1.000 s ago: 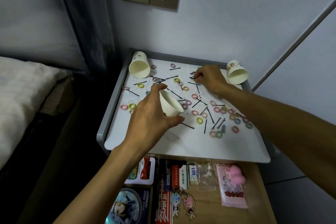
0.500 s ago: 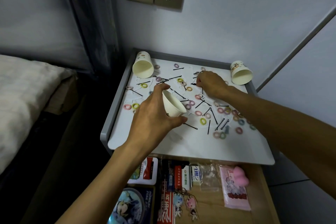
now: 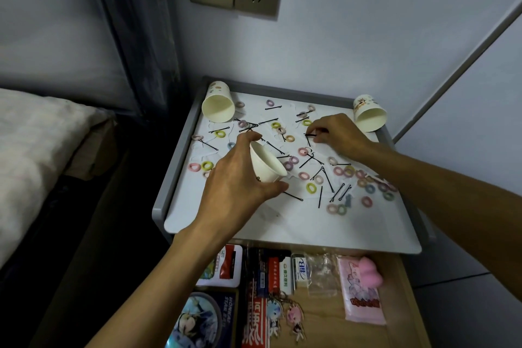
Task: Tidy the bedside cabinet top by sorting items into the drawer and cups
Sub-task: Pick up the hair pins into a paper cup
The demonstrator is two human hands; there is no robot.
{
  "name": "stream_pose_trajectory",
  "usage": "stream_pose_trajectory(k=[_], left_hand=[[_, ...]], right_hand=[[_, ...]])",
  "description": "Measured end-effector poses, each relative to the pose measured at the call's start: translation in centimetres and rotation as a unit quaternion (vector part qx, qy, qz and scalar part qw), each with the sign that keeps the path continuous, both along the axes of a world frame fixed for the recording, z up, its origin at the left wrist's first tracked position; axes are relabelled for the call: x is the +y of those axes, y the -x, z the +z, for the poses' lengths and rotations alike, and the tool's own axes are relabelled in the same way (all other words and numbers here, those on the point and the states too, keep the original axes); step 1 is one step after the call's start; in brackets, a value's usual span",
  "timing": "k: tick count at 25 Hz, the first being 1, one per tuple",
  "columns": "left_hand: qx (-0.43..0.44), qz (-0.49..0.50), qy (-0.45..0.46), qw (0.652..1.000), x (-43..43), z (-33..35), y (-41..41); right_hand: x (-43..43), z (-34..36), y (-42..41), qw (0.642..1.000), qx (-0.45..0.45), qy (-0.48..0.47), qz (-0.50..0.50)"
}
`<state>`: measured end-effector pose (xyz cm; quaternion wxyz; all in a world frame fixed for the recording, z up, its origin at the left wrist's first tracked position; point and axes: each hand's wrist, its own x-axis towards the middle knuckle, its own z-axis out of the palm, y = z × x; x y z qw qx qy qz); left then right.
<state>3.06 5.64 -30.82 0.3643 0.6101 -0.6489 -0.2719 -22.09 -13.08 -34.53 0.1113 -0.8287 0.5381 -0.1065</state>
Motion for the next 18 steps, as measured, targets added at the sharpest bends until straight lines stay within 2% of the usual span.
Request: stream_pose_trajectory(k=[7, 13, 16, 18], left_hand=[[-0.002, 0.005, -0.004, 1.0, -0.3, -0.2, -0.2], [0.008, -0.006, -0.004, 1.0, 0.0, -0.2, 0.1], [0.011, -0.009, -0.004, 1.0, 0.1, -0.2, 0.3], [0.009, -0.01, -0.006, 1.0, 0.1, -0.3, 0.4]], right_hand=[[-0.5, 0.5, -0.5, 0.996, 0.069, -0.003, 0.062], [0.0, 0.7, 0.0, 0.986, 0.159, -0.023, 0.034], [0.6, 1.7, 0.5, 0.972, 0.232, 0.012, 0.025], [1.2, 2.8, 0.6, 0.95, 0.305, 0.044, 0.039]])
